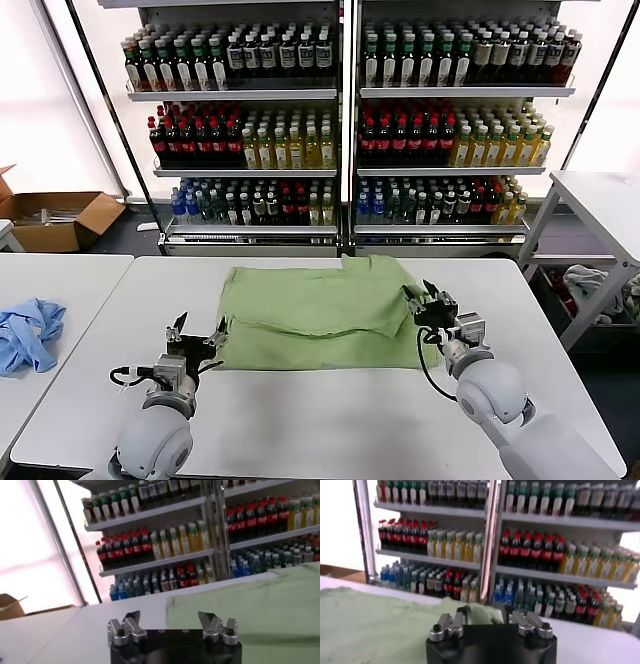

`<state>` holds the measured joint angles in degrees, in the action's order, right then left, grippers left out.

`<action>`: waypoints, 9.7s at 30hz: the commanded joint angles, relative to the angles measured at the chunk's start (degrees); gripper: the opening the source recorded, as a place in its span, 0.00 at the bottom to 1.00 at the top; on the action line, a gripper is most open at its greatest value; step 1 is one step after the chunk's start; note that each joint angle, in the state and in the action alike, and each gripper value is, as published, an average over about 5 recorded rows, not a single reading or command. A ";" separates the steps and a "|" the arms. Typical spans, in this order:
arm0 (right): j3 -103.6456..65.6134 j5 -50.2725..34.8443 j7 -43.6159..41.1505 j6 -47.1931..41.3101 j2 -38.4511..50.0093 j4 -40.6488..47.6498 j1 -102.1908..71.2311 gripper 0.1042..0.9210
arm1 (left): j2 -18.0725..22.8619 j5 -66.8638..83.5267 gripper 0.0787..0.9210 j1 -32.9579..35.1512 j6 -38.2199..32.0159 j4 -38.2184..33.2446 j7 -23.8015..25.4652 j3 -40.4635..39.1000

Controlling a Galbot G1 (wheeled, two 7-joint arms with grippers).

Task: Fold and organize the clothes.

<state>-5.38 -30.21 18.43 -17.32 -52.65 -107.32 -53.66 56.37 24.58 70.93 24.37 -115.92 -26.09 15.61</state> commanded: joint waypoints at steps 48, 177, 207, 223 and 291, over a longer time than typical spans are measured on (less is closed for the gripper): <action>-12.18 -9.49 -7.30 2.10 1.91 -7.19 -26.39 0.88 | -0.86 15.77 0.88 5.32 -0.82 5.04 6.50 5.14; -21.98 -20.68 -11.80 -0.87 11.23 -11.53 -16.48 0.88 | -4.91 12.51 0.88 11.40 -3.39 -13.50 2.03 9.78; 18.20 -13.95 -10.17 -15.85 -7.73 30.08 29.96 0.88 | -6.96 18.60 0.88 -14.22 8.86 20.55 13.89 0.22; 17.24 -11.29 -11.11 -15.79 -9.04 31.07 27.73 0.88 | -5.27 19.96 0.88 -15.78 8.85 22.91 16.50 -0.47; -6.60 -6.25 -11.68 -2.07 11.43 -12.66 -13.56 0.01 | -10.70 10.17 0.00 14.63 -2.42 -5.22 10.42 9.05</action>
<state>-3.14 -38.48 5.04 -22.33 -46.96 -104.92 -50.38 46.57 38.63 73.37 23.41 -111.01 -11.23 22.25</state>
